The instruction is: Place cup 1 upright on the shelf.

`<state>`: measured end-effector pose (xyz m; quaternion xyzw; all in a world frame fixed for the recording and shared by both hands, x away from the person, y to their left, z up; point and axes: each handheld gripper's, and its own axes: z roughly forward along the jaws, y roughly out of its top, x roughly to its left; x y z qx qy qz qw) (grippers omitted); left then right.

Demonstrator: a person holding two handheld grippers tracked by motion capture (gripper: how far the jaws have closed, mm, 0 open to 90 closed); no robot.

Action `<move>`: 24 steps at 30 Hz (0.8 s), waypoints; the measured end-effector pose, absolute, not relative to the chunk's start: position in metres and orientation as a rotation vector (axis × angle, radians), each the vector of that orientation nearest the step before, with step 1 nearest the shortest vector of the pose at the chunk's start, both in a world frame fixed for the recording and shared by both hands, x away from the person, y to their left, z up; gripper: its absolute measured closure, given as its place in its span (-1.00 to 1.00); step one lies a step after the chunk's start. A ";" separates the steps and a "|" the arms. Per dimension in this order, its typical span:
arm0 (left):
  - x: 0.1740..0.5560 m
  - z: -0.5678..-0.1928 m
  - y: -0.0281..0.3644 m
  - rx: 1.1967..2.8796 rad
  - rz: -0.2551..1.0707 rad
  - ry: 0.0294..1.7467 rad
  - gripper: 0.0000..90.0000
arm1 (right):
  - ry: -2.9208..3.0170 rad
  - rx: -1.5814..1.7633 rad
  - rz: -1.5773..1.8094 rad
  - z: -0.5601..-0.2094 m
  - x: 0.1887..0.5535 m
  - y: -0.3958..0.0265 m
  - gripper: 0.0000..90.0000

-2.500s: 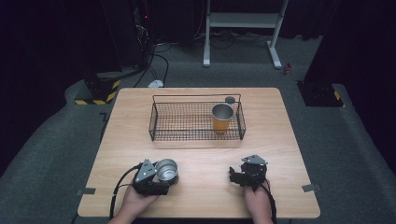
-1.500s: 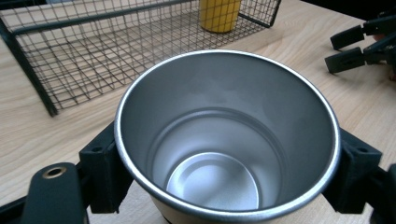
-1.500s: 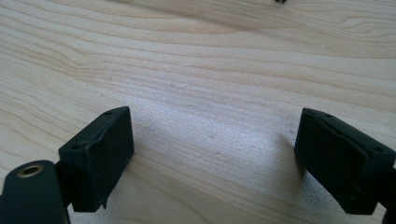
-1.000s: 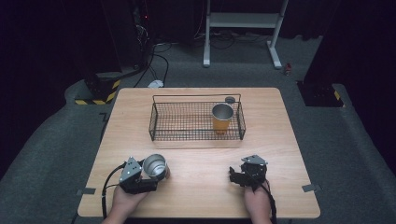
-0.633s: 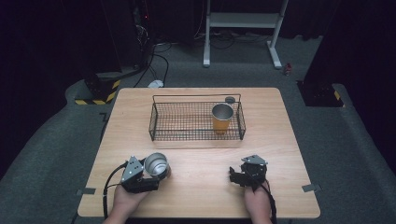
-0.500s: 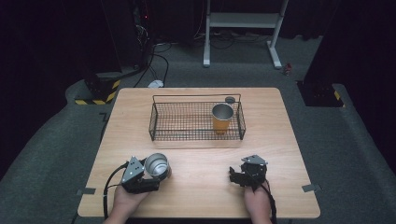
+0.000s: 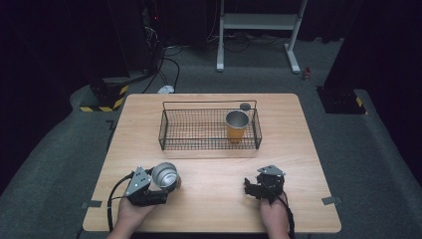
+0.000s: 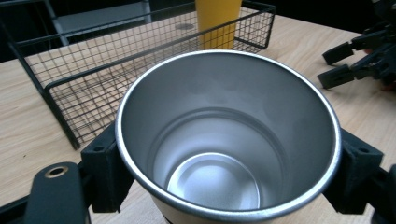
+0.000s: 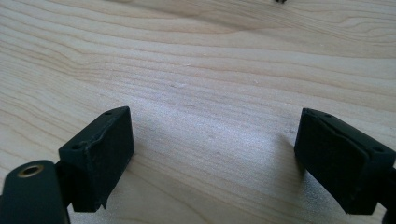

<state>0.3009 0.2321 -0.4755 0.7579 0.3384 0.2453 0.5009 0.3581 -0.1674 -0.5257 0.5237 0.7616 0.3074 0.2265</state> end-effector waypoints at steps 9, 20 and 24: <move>0.301 -0.470 0.238 1.798 0.572 0.803 -0.58 | 2.098 1.453 0.847 -0.525 0.358 -0.167 -0.74; 0.311 -0.456 0.242 1.790 0.559 0.877 -0.58 | 2.098 1.452 0.847 -0.525 0.358 -0.167 -0.74; 0.314 -0.453 0.237 1.788 0.584 0.891 -0.58 | 2.112 1.442 0.854 -0.525 0.357 -0.168 -0.74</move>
